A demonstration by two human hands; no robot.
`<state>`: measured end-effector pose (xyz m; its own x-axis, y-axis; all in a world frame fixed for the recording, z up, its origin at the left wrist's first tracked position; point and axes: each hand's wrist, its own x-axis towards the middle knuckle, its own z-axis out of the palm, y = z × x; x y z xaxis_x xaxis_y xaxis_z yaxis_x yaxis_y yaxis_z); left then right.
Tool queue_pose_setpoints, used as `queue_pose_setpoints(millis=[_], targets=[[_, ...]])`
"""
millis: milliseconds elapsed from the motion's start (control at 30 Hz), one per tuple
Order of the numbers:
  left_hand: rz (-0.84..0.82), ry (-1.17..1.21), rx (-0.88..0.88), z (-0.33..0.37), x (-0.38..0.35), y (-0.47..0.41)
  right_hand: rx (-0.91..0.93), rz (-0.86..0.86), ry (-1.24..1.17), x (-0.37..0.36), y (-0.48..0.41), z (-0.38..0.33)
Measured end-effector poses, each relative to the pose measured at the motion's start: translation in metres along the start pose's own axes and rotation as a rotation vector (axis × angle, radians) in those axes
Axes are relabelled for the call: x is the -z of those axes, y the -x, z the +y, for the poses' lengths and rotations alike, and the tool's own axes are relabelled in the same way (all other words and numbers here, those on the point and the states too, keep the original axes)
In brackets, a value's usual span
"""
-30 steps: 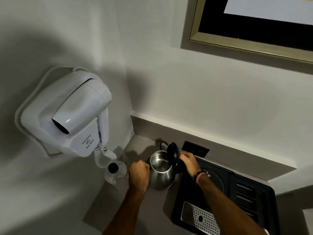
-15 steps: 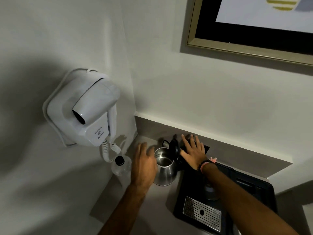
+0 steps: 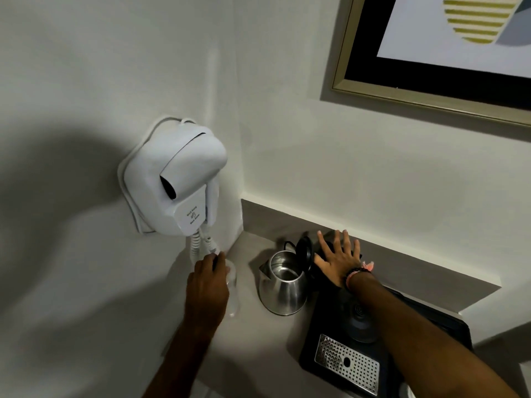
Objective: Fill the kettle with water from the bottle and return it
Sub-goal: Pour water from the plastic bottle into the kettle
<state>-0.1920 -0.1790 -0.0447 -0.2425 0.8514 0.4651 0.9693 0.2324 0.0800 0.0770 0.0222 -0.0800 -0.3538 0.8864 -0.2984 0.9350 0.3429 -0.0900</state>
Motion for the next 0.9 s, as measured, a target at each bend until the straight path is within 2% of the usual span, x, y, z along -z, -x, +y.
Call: queue_pose_setpoints(millis=[133,333,400,467,500,567,633,667,767,900], targets=[[-0.023,0.147,0.096,-0.005,0.007,-0.007,-0.023,-0.030,-0.031,0.002,0.002,-0.002],[-0.008,0.123,0.092,-0.007,0.014,-0.008,-0.032,-0.054,-0.056,0.003,0.005,-0.004],[0.103,0.053,0.003,-0.009,0.013,-0.006,-0.032,-0.057,-0.053,0.004,0.003,-0.004],[0.237,-0.025,-0.169,-0.009,0.005,0.000,-0.031,-0.053,-0.048,0.003,0.002,-0.004],[0.281,-0.007,-0.217,-0.005,-0.002,0.005,-0.030,-0.046,-0.045,0.003,0.002,-0.004],[0.272,0.181,-0.184,0.011,-0.016,0.019,-0.026,-0.028,-0.039,0.002,0.001,-0.003],[0.118,0.395,-0.067,0.030,-0.034,0.037,-0.021,-0.021,-0.039,0.001,0.001,-0.003],[-0.005,0.427,-0.006,0.038,-0.045,0.046,-0.021,-0.021,-0.044,0.000,0.001,-0.003],[-0.361,0.343,0.142,0.048,-0.080,0.071,-0.041,-0.035,-0.082,-0.004,0.000,-0.003],[-0.571,0.299,0.217,0.047,-0.119,0.092,-0.071,-0.043,-0.091,-0.011,-0.005,-0.001]])
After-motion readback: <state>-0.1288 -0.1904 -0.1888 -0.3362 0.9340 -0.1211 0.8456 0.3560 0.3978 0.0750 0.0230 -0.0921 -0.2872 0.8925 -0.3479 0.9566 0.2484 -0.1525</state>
